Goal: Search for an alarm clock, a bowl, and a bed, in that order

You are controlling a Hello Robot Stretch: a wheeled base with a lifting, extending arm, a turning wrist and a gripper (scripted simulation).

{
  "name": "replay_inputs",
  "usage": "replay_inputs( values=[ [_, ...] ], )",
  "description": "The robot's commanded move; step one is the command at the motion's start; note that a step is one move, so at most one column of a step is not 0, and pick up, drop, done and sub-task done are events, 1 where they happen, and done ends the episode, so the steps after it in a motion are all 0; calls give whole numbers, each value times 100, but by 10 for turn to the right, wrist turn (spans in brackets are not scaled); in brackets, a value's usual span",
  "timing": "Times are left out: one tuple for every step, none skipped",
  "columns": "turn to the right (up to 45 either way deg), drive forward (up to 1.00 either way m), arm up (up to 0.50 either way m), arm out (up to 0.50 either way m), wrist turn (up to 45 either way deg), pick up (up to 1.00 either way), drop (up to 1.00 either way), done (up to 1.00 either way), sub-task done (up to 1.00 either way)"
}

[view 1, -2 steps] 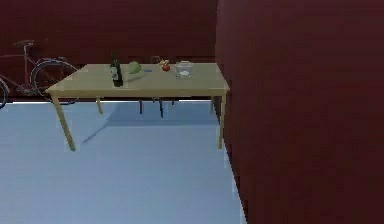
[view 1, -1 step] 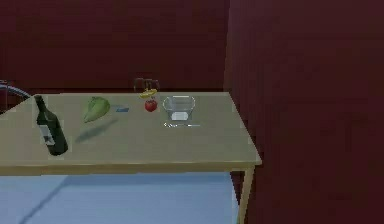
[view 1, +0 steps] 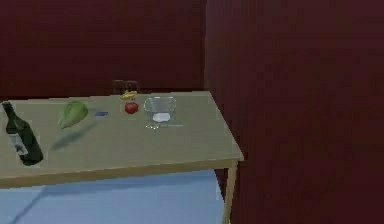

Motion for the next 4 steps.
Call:
replay_inputs(
  values=[
    [0,35,0,0,0,0,0,0,0],
    [-120,0,0,0,0,0,0,0,0],
    [0,0,0,0,0,0,0,0,100],
    [-450,0,0,0,0,0,0,0,0]
  ],
)
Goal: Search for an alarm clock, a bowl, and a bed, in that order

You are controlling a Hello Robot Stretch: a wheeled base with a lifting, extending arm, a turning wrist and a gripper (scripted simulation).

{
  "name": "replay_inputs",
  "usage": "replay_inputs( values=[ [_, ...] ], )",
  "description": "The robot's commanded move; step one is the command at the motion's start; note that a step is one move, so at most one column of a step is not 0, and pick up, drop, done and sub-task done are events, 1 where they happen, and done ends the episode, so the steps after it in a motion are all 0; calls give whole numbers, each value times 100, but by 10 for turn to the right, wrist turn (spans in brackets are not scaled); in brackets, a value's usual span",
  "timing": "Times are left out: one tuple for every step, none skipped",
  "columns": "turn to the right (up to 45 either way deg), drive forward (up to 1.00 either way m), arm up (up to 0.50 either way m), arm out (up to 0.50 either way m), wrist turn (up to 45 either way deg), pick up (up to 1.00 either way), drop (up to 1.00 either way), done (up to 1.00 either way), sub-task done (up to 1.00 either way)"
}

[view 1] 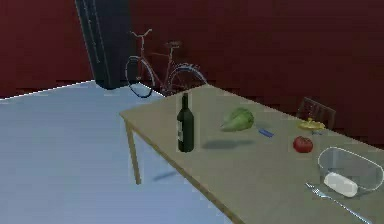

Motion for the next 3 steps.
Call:
replay_inputs(
  values=[
    [-450,0,0,0,0,0,0,0,0],
    [-450,0,0,0,0,0,0,0,0],
    [-360,0,0,0,0,0,0,0,0]
  ],
)
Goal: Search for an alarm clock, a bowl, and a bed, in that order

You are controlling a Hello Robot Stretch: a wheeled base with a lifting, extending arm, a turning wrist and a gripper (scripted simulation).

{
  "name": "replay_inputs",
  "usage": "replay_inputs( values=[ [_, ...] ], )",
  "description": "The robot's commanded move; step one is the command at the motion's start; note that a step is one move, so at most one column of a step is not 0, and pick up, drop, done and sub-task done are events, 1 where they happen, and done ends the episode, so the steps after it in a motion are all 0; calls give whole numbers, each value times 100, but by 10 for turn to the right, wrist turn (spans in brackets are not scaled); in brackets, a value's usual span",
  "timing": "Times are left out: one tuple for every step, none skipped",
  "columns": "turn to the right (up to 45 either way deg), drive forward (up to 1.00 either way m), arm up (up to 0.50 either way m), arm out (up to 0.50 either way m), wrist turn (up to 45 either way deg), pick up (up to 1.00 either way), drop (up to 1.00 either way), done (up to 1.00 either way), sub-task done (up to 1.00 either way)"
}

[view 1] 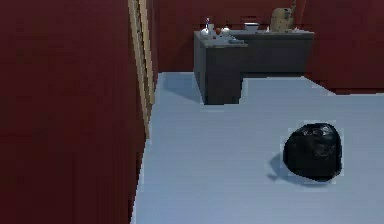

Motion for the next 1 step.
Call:
replay_inputs(
  values=[
    [0,100,0,0,0,0,0,0,0]
  ],
)
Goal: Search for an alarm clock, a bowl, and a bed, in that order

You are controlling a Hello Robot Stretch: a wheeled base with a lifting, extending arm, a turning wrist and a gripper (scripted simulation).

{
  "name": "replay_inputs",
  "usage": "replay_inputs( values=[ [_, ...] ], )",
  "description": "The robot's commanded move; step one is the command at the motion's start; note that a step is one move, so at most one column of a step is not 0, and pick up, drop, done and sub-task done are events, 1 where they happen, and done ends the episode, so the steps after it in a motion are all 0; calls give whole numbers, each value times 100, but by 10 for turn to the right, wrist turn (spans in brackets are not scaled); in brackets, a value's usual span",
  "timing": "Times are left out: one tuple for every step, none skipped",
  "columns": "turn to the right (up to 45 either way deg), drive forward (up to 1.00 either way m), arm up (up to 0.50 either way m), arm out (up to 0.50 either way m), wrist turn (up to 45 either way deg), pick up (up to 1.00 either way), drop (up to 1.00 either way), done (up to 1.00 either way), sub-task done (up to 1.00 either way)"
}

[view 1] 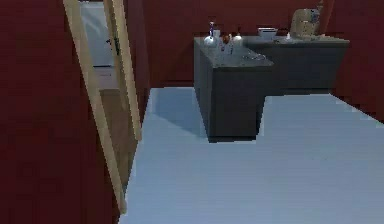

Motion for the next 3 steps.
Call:
replay_inputs(
  values=[
    [0,100,0,0,0,0,0,0,0],
    [-120,0,0,0,0,0,0,0,0],
    [0,25,0,0,0,0,0,0,0]
  ],
)
